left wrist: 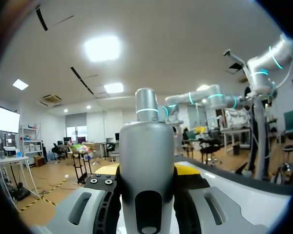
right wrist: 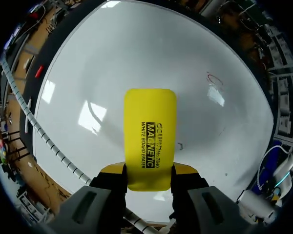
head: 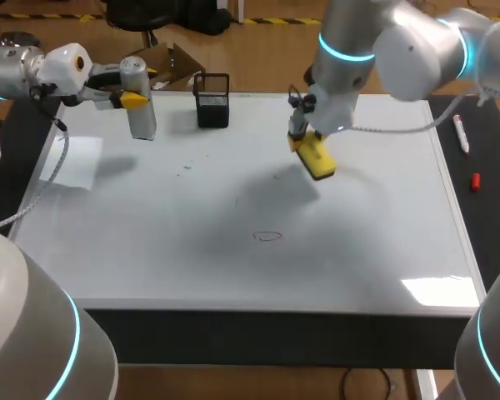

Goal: Pick up the inspection probe, press it on each red-marked spot on the whiteboard one by one, put down the probe, pick up the eraser, and wipe off all the red marks.

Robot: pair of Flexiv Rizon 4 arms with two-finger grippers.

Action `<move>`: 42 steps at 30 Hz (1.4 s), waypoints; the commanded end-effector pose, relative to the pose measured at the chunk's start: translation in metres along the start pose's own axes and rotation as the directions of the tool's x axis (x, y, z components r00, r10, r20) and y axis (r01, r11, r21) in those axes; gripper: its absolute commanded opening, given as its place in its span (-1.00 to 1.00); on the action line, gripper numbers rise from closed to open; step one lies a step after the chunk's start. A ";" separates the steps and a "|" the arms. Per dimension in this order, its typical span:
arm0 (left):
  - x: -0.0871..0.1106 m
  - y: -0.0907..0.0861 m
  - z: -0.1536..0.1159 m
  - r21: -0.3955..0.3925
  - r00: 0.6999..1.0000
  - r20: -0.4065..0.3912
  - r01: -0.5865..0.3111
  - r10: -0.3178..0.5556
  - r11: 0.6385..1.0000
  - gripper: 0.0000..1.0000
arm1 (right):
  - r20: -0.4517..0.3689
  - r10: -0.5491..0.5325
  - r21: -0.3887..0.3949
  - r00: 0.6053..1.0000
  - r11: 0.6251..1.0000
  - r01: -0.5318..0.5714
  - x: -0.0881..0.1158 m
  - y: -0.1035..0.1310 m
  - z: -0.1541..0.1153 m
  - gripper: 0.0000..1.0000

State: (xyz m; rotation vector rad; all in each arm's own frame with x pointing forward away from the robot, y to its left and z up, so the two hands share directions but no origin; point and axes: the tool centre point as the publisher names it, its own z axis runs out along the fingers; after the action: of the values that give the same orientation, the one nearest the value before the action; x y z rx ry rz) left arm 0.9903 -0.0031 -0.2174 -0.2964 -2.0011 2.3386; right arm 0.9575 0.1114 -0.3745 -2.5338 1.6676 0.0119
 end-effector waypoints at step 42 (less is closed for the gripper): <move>0.002 -0.003 0.002 -0.005 1.000 0.004 -0.001 0.001 1.000 -1.00 | 0.080 -0.061 -0.010 0.995 0.998 0.062 -0.095 0.060 0.014 -1.00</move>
State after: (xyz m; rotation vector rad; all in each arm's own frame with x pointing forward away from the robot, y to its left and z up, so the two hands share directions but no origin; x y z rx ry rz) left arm 0.9901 -0.0030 -0.2174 -0.2963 -2.0012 2.3387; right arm 0.8586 0.1727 -0.3911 -2.5172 1.5566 0.1277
